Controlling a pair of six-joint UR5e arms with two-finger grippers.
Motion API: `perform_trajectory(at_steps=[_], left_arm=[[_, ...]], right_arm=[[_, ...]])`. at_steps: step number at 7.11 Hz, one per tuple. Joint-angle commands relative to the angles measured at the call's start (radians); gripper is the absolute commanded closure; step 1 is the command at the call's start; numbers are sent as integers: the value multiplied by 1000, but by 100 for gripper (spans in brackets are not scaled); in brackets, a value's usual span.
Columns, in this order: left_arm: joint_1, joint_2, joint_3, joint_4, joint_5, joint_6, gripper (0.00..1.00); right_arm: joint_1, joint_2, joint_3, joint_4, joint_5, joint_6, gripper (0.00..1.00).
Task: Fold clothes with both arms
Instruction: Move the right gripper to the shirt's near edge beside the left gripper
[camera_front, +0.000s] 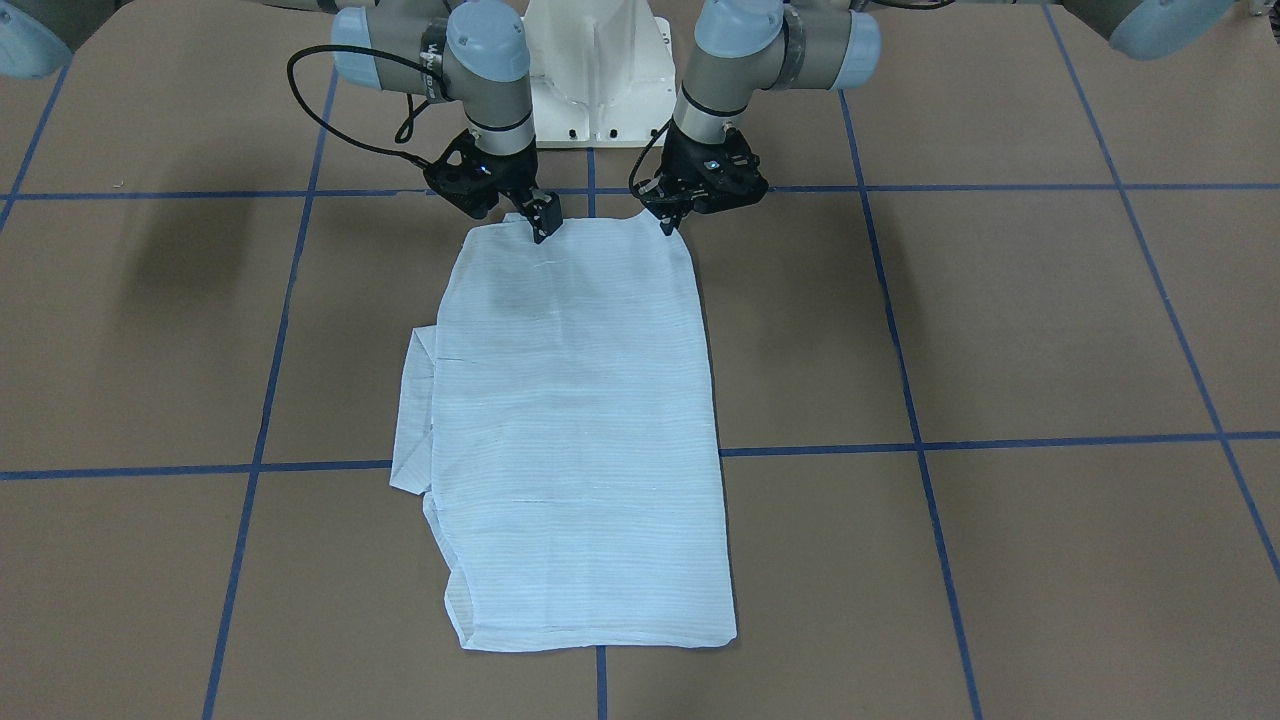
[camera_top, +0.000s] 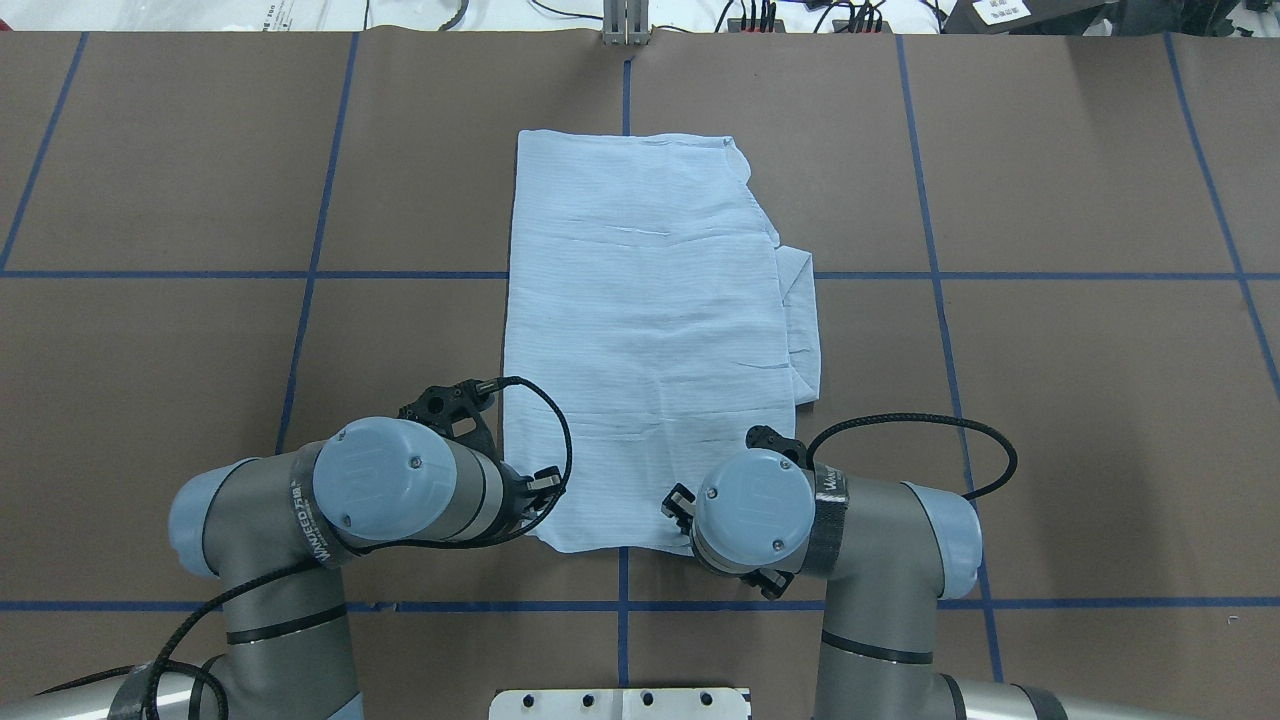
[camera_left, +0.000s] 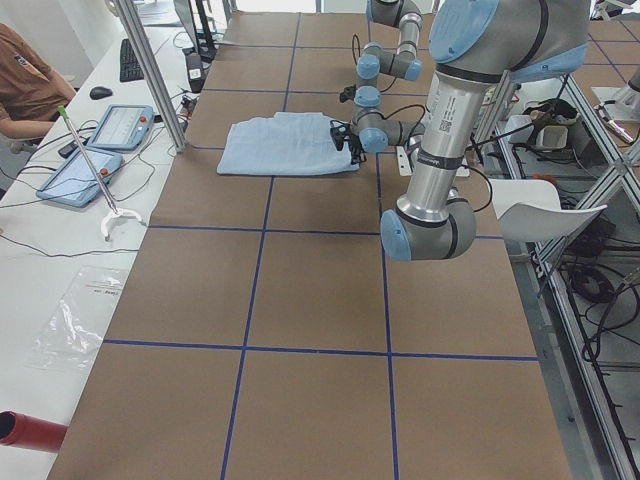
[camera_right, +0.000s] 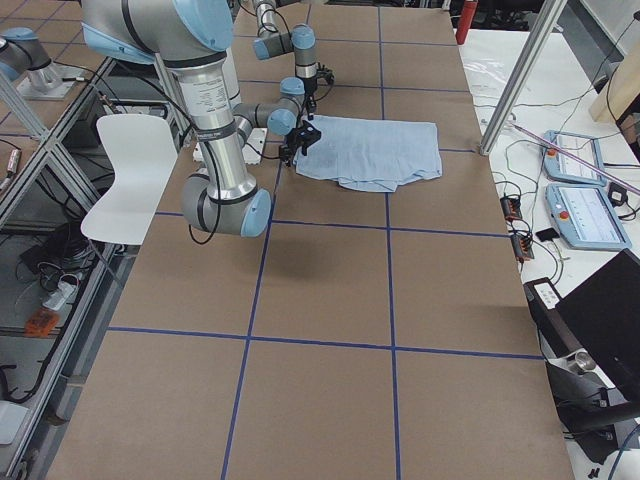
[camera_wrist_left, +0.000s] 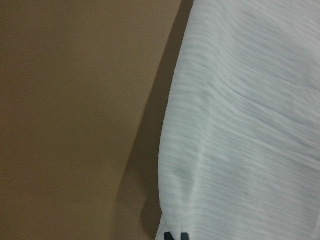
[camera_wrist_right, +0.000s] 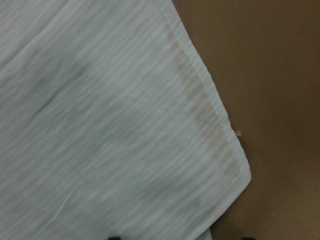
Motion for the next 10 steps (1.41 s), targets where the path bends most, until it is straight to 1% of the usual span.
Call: perform_trajectory(at_steps=[1,2,3,4,5,7,8,9,10], left_arm=[[0,1,5,0,0,1,100],[0,1,5,0,0,1,100],[0,2,8,0,0,3,100],[0,1,9,0,2,6,100],[-2,2,9,0,2,9,100],[-2,1,2,0,0,9,100],[-3,1,-7,0,0,9,100],[-3,4,-30,17,0,9,100],[3,-1,-84,84,-2,7,100]], right_arm=[[-1,6,0,0,-5,0,44],[-1,6,1,0,-5,-2,76],[-1,6,1,0,-5,-8,94],[4,6,7,0,-3,-12,99],[4,4,9,0,-3,-12,100],[13,3,24,-2,-2,-11,100],[18,-5,59,-2,-2,-9,100],[22,-5,81,-2,9,-12,100],[21,-31,125,-2,12,-14,100]])
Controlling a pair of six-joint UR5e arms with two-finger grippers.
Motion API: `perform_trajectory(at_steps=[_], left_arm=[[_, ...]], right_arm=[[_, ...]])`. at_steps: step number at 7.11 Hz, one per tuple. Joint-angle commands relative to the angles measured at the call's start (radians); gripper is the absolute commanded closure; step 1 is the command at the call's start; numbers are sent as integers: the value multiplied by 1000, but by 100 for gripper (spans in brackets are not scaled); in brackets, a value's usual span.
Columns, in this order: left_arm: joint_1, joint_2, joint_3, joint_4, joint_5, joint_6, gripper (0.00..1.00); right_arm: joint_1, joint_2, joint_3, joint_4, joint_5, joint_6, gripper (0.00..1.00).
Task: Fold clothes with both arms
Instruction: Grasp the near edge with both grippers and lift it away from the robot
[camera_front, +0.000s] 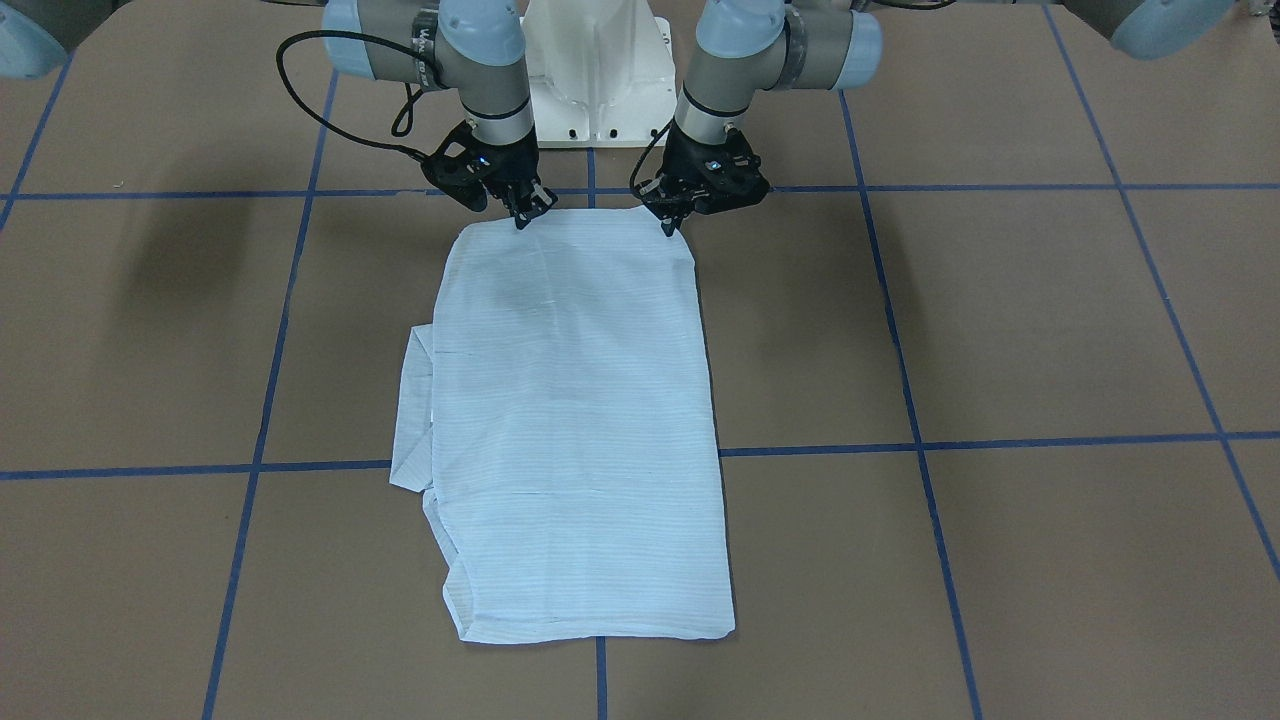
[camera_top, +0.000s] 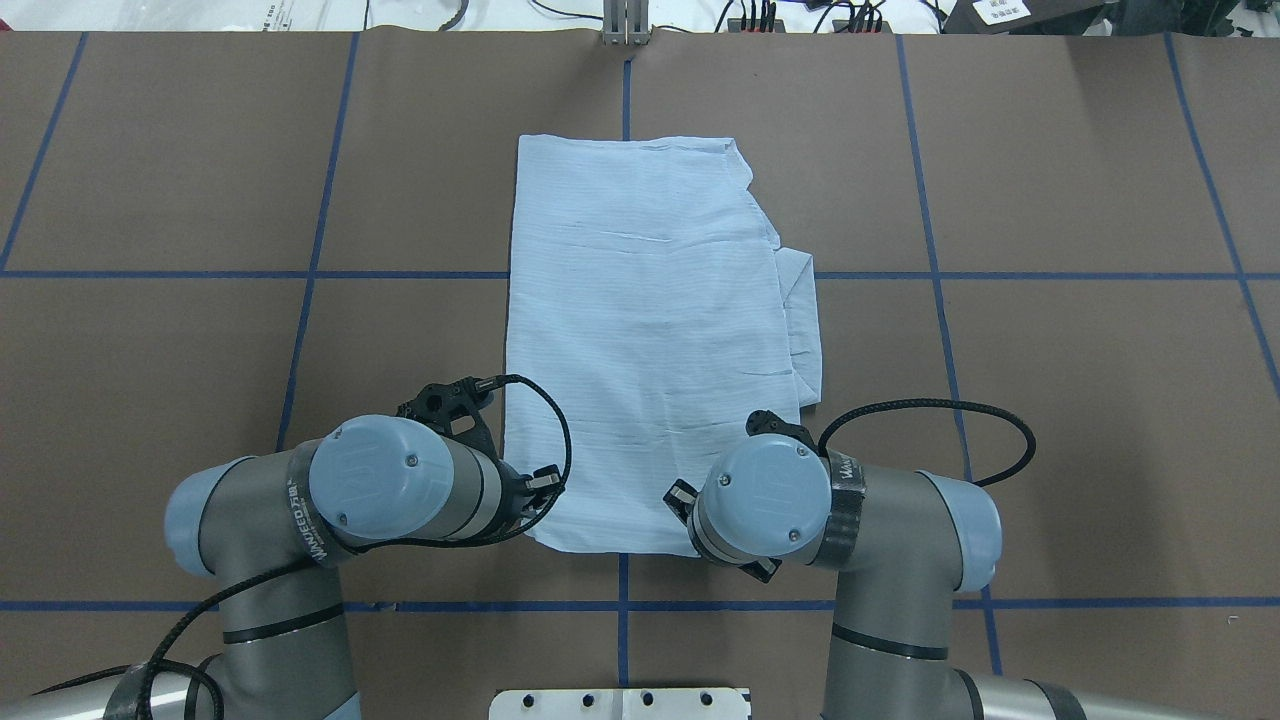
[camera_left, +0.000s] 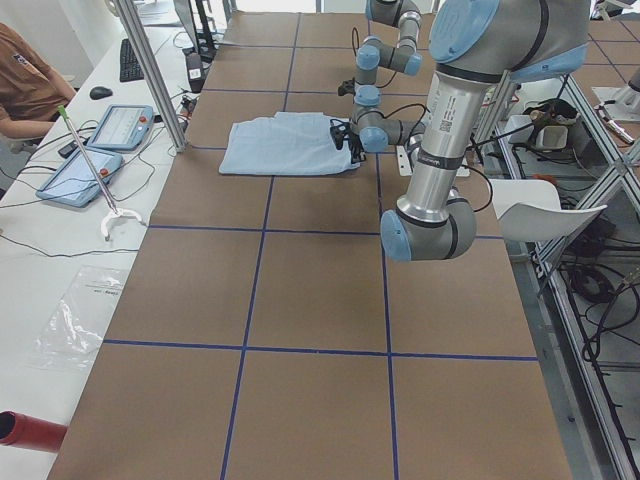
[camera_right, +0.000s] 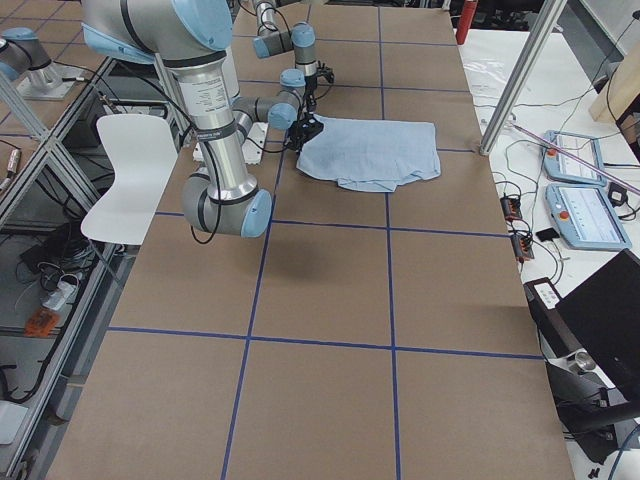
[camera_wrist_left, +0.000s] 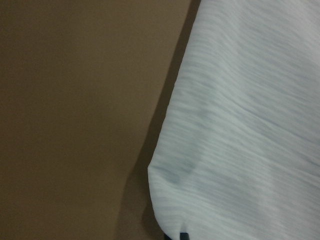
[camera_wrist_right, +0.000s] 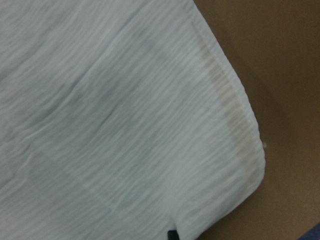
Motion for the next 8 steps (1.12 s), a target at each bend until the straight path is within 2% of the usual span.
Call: perform_trajectory(at_steps=[1,3,6,8], left_arm=[[15,-2,-117,116,-7,-9,100],[49,-4,-225,265,-98,-14,100],[164,-6,-317,348,-115,-59,100],[164,-12,-345,374,-116,-58,100]], right_arm=[[3,-49,95,0,14,-2,100],[-16,-75,203,-2,84,-1,100],[-53,-75,314,-9,321,4,100],[10,-77,303,-9,308,4,100]])
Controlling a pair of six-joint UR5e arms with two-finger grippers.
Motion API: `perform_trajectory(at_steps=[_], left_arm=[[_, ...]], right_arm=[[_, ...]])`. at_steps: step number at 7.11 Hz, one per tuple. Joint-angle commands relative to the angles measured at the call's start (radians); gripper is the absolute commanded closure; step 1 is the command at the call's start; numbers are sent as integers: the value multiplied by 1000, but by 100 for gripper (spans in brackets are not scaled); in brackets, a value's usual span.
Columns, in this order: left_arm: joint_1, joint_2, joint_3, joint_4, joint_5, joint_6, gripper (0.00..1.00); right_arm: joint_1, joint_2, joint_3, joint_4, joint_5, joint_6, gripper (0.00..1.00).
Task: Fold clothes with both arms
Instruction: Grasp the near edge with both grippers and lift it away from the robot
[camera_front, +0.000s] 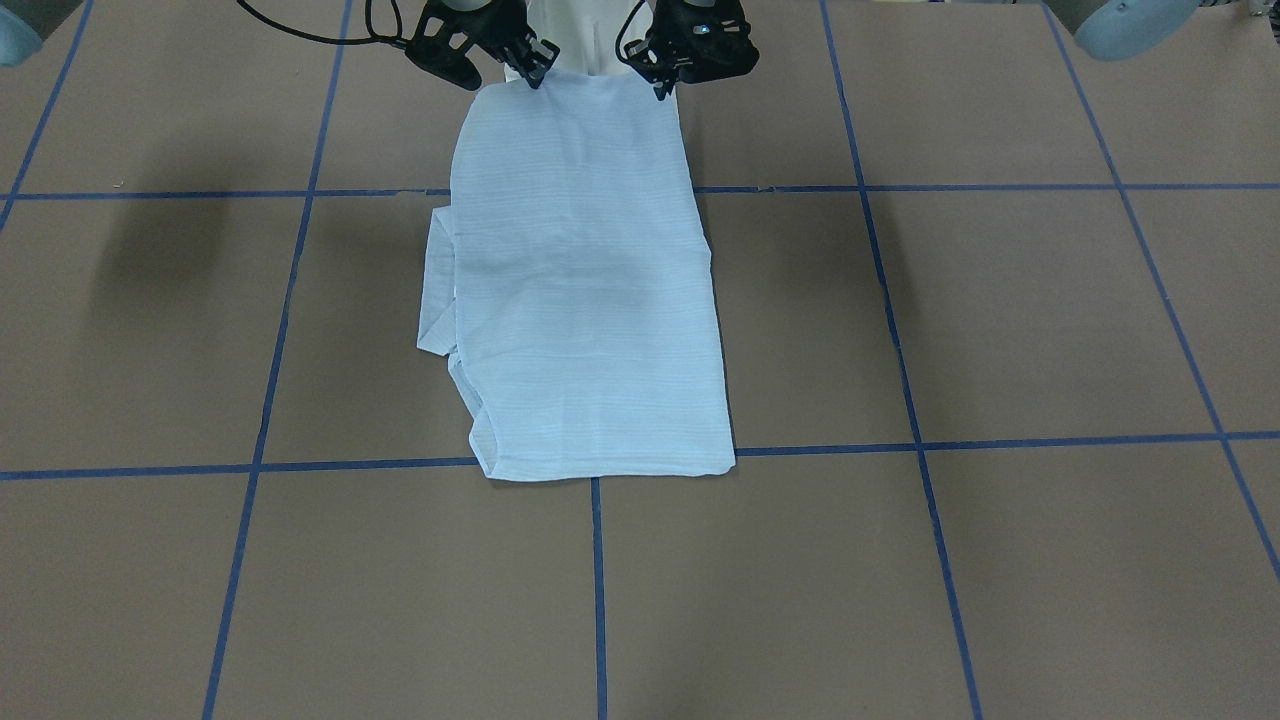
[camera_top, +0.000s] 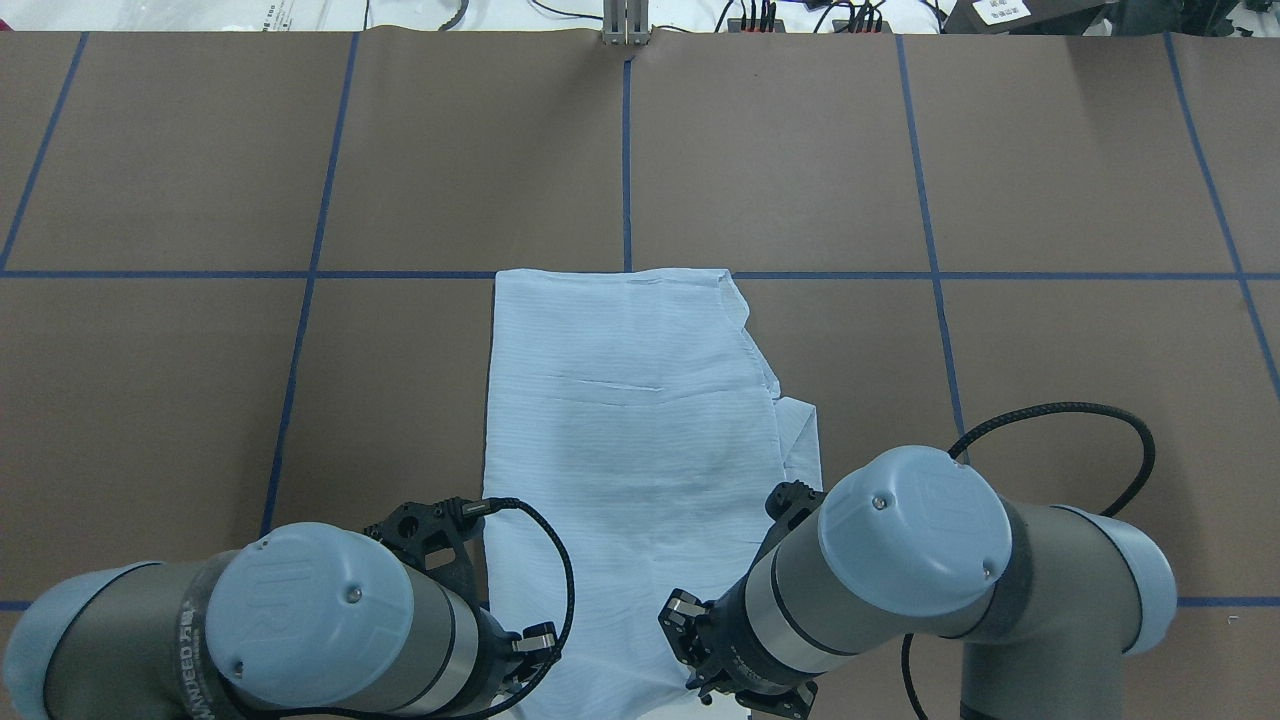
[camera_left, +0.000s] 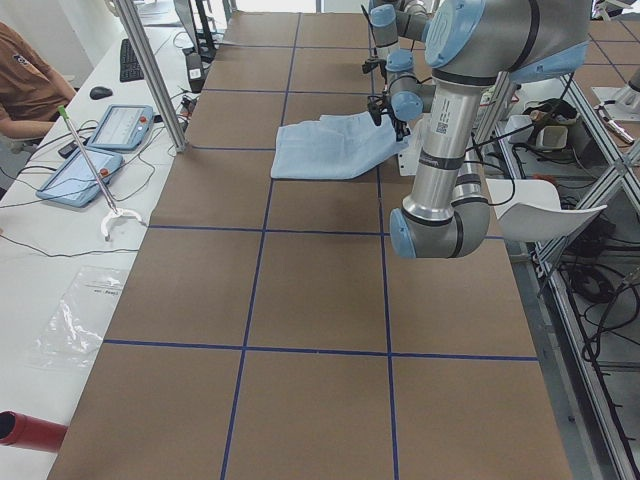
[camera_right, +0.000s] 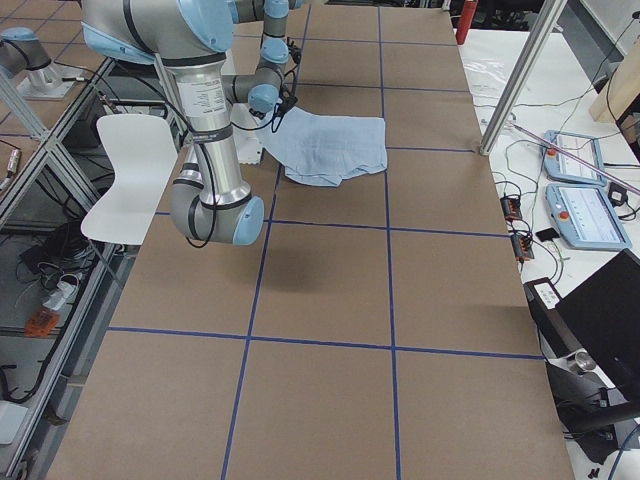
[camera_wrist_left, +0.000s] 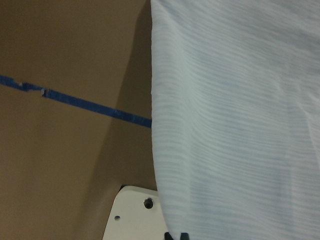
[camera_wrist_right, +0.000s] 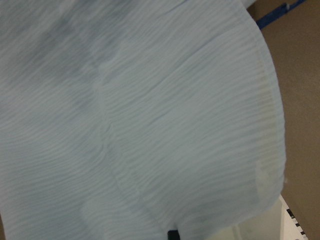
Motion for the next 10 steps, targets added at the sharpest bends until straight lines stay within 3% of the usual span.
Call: perform_trajectory(at_steps=[1,4,7,10], left_arm=[[-10,-12,-8,12,5,12,100],[-201,-17,16,0,-6,132,100],[-373,-66,168,-119,-70,227,100],[-456,-92,323,-243,-72,290,100]], right_arm=[[78,12,-20,0,-15,-9,100],[153,84,-89,3,-116,-140,100],[221,111,-145,11,-174,-292,100],[276,222,-297,41,-202,-354,100]])
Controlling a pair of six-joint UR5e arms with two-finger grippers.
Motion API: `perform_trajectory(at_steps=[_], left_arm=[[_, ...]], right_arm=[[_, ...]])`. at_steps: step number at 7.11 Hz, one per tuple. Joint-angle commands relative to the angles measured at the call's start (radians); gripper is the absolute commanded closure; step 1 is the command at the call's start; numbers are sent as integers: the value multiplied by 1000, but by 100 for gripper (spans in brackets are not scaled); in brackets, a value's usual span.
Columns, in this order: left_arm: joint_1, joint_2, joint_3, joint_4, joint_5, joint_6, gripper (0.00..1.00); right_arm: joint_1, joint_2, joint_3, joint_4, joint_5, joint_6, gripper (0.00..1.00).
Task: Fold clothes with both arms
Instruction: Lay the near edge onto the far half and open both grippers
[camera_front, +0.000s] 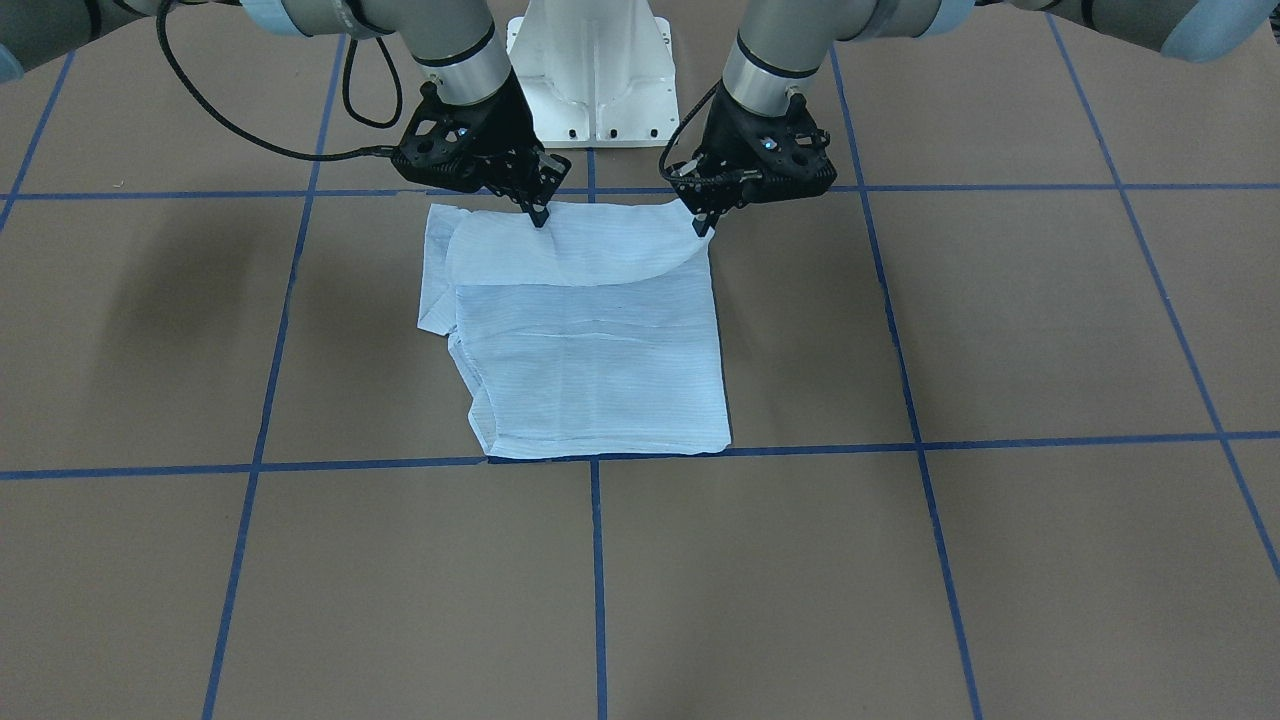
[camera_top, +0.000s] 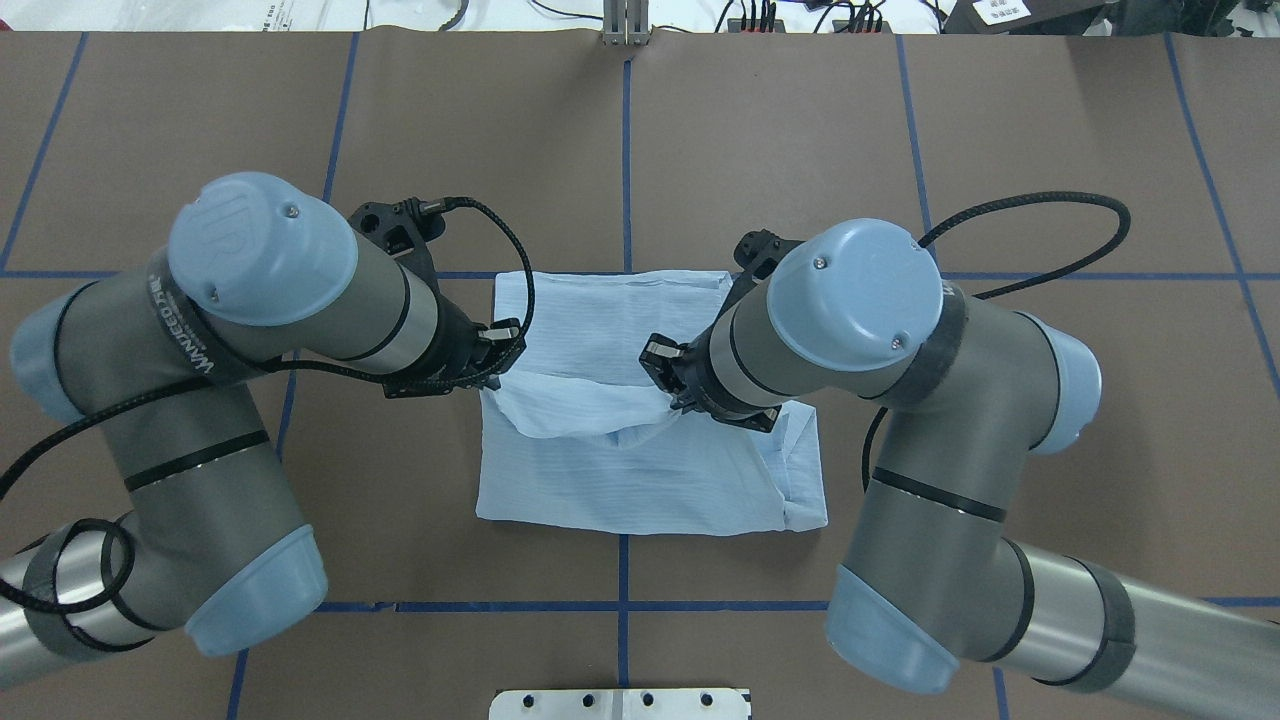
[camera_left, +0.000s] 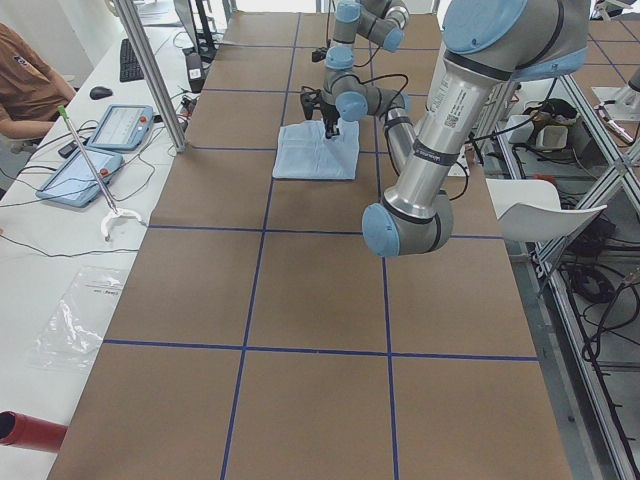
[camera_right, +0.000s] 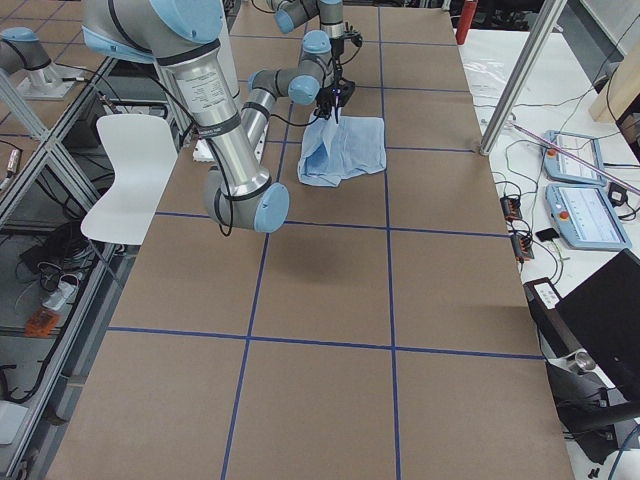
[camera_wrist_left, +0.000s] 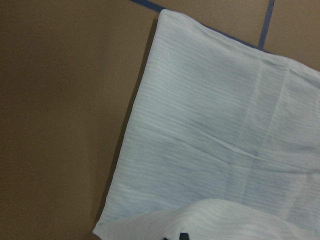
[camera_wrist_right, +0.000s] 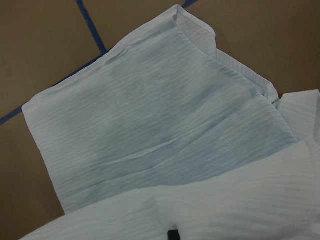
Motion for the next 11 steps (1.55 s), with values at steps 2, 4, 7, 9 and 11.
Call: perform_trajectory(at_steps=[2,4,7,9,11], left_arm=[[-75,-55,174,-129,-39,45,100],[-97,-78,267,-198,-39,56,100],[-99,-78,321,-244,-39,54,100],[-99,-78,328,-256,-39,54,100],[-99,-80,331,-276,-36,39,54]], right_arm=[[74,75,-176,105,-4,-29,100],[109,109,-275,120,-2,-40,100],[126,156,-428,247,-2,-40,100],[126,169,-450,248,3,-40,100],[126,167,-464,249,4,-37,1]])
